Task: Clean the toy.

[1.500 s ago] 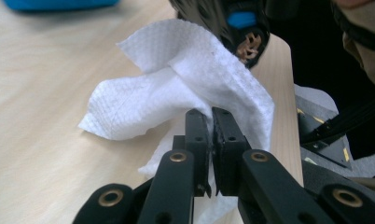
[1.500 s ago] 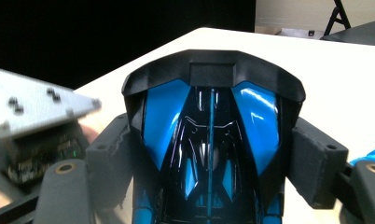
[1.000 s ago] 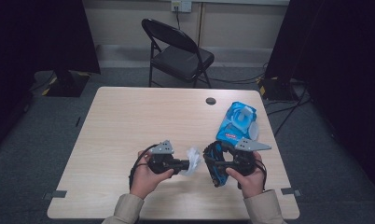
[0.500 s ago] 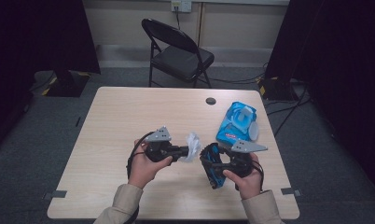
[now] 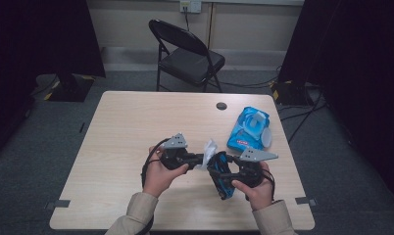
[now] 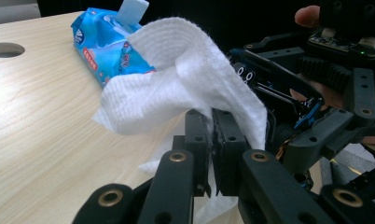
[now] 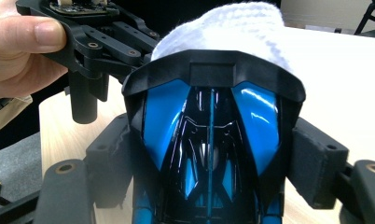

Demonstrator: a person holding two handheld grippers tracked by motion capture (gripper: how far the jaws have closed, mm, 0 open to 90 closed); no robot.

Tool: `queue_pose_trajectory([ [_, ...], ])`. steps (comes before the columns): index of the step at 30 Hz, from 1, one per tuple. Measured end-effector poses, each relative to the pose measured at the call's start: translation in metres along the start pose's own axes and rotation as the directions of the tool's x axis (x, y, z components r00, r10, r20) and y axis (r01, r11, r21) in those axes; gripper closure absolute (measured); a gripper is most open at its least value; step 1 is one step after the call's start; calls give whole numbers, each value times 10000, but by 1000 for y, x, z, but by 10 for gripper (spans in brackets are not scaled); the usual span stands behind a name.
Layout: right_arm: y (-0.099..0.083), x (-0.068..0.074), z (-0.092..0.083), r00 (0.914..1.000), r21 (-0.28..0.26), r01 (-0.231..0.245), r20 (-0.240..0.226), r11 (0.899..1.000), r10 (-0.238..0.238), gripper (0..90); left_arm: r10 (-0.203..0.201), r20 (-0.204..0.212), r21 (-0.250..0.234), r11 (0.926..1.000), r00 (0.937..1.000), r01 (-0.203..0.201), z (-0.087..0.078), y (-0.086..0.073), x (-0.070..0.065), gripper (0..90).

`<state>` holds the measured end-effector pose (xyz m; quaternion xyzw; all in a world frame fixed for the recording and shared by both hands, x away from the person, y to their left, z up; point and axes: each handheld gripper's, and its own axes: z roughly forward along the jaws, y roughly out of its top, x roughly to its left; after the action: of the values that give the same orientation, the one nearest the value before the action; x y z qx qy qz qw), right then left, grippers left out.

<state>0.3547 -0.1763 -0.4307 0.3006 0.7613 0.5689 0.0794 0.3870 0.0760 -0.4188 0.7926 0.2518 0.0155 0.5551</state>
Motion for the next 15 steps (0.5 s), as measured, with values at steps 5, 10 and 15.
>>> queue_pose_trajectory([
  [5, 0, 0, 1, 10000, 49, 9, -3, 10000, -9, 258, 34, -20, 87, 10000, 10000, -34, 2, 0, 0, 861],
  [10, 0, 1, 1, 10000, 52, 13, -17, 10000, -13, 258, 17, -68, 206, 9998, 10000, -16, 6, -2, -1, 861],
  [15, 0, 2, 2, 10000, 50, 25, -50, 10000, -25, 258, -19, -27, 270, 9996, 10000, 20, 11, -5, -1, 861],
])
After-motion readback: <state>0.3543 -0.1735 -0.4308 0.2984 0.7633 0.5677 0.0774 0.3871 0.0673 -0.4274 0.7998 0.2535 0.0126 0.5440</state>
